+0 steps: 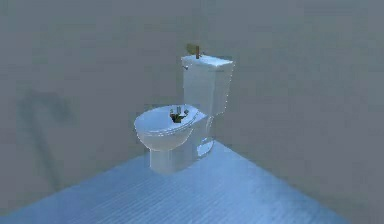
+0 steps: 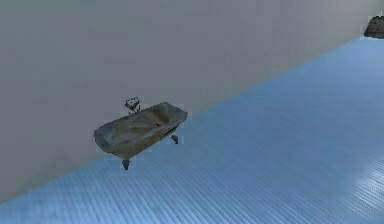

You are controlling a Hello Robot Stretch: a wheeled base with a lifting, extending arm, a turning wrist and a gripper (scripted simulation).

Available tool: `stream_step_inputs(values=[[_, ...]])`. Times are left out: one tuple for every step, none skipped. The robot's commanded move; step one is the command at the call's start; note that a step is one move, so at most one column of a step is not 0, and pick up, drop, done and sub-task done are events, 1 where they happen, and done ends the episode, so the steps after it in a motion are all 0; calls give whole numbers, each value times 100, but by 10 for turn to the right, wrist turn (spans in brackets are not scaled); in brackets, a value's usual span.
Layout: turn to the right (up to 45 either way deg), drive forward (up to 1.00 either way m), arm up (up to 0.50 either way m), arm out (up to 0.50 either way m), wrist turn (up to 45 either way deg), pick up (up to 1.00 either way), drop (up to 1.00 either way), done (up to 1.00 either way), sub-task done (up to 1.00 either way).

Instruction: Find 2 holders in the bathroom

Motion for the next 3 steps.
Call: stream_step_inputs(values=[[0, 75, 0, 0, 0, 0, 0, 0, 0], [0, 0, 0, 0, 0, 0, 0, 0, 100], [450, 0, 0, 0, 0, 0, 0, 0, 0]])
